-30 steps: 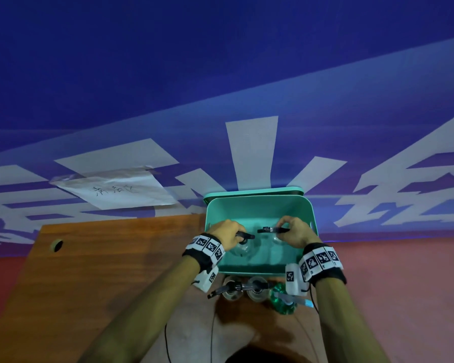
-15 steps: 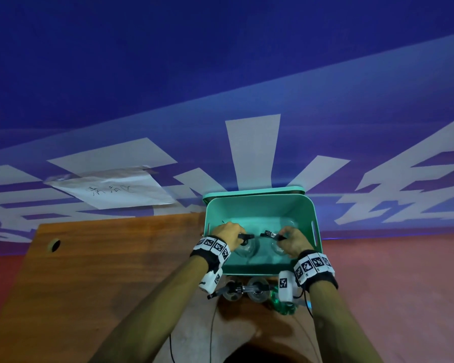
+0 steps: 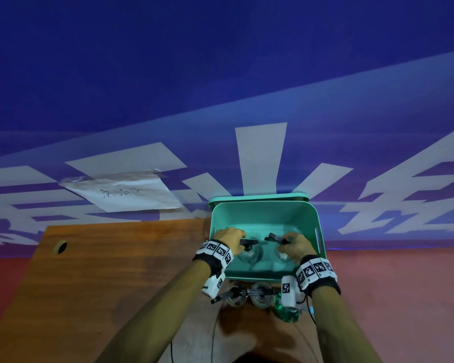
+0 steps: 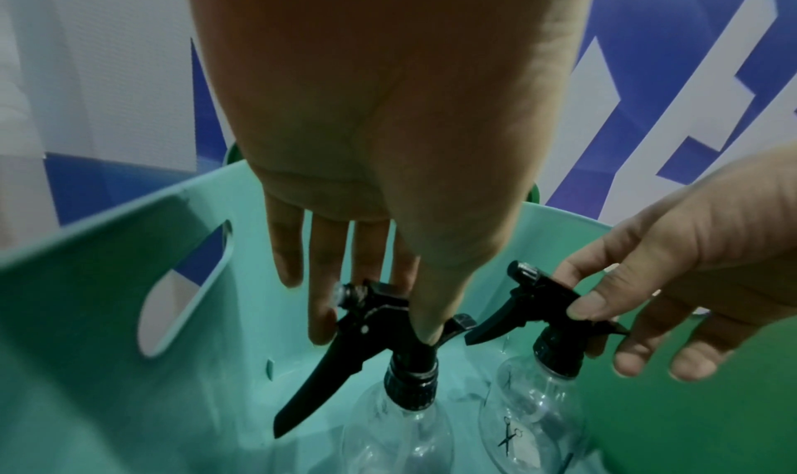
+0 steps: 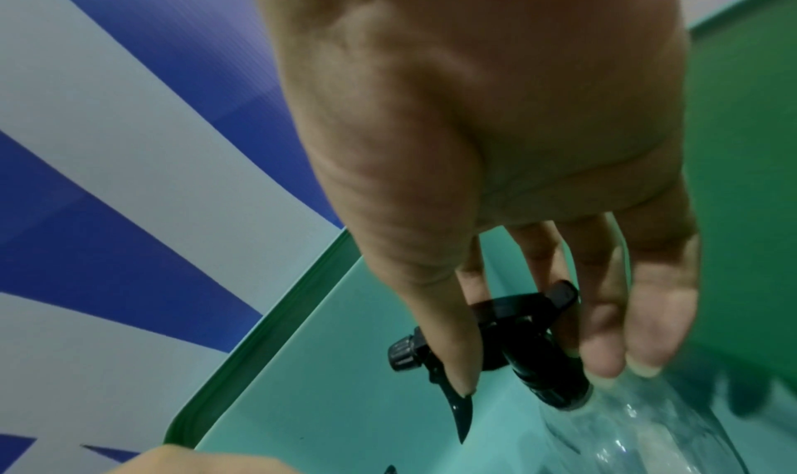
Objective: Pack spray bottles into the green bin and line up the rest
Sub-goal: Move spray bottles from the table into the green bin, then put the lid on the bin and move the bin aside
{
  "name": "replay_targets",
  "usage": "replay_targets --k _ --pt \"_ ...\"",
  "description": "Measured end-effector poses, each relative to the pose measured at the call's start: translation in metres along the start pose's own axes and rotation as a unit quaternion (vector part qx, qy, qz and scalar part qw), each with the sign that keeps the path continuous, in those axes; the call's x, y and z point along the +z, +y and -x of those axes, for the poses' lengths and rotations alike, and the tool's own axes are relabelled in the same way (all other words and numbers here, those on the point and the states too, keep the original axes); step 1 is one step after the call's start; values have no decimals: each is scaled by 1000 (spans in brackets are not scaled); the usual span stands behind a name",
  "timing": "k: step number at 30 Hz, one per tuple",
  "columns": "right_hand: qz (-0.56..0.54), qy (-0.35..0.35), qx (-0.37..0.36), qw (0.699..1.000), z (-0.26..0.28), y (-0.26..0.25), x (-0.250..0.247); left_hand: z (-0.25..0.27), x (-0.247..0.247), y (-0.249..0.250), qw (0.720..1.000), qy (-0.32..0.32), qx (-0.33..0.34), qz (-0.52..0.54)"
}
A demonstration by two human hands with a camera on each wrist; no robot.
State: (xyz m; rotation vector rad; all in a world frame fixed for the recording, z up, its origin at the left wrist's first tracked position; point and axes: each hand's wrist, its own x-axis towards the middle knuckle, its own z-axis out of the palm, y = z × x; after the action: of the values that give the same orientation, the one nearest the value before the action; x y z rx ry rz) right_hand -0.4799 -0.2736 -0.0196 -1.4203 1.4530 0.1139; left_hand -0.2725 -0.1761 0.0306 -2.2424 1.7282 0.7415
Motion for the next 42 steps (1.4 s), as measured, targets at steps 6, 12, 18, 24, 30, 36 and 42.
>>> replay_targets --k 6,12,18,24,30,36,42 --pt "86 -5 -4 996 18 -9 -17 7 -12 4 999 35 3 12" --pt "94 32 -18 995 38 -12 -35 16 -38 1 993 116 27 14" --pt "35 69 -58 995 56 -25 -56 16 -77 -13 964 262 -14 -26" --pt "-12 96 -92 991 63 -35 -71 2 -82 -28 972 221 -13 -76" --pt "-15 73 -114 991 66 -41 -70 -16 -69 -27 972 209 -16 -102" --pt "-7 72 -121 990 67 -39 -70 -25 -75 -27 966 234 -21 -108" --pt "-12 102 -143 984 76 -44 -73 -18 -80 -23 952 278 -14 -124"
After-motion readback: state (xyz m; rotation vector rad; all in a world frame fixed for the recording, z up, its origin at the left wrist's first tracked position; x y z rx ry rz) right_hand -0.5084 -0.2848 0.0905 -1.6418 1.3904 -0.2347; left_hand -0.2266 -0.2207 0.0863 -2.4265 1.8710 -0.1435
